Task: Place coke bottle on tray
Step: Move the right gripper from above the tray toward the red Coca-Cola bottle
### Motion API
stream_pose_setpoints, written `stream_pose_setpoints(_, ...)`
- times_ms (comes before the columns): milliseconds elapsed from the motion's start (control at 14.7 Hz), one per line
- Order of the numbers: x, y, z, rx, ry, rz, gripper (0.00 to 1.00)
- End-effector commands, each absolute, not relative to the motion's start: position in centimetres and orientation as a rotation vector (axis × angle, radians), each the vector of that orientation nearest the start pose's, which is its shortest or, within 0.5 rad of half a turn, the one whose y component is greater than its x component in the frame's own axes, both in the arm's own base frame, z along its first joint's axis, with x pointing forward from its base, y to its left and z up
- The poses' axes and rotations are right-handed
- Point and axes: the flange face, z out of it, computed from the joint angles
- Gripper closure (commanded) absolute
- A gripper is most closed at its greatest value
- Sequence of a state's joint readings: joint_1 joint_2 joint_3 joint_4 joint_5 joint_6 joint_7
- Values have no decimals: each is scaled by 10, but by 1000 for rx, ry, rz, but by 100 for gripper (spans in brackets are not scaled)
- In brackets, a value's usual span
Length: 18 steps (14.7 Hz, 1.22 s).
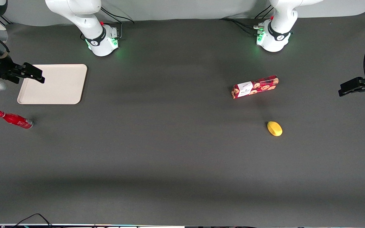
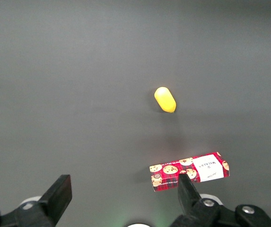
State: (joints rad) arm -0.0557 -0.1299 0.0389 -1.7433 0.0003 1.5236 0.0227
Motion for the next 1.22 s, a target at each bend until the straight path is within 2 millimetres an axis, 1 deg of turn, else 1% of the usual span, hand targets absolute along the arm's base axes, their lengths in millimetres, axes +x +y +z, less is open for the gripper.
stream_pose_setpoints(0,502,-7,623,-3146,93,164,0)
stream_pose_setpoints(272,502,-9,624,-3146,95,164,0)
stream_pose_setpoints(340,502,-13,626,-3147,84,157,0)
stream_pose_setpoints(408,502,-26,629,-3146,114,150,0)
stream_pose_setpoints(476,500,-50,629,-3148,136,146,0)
stream_pose_setpoints(612,495,-100,620,-3151,9,182,0)
stream_pose_setpoints(680,492,-125,614,-3182,-6,220,0)
stream_pose_setpoints(816,489,-146,599,-3261,-155,303,0)
stream_pose_setpoints(884,488,-161,590,-3288,-196,315,0)
stream_pose_setpoints(952,485,-186,577,-3290,-258,302,0)
stream_pose_setpoints(1020,486,-212,554,-3287,-376,296,0)
stream_pose_setpoints(1088,483,-243,531,-3276,-476,276,0)
stream_pose_setpoints(1156,481,-272,510,-3267,-546,261,0)
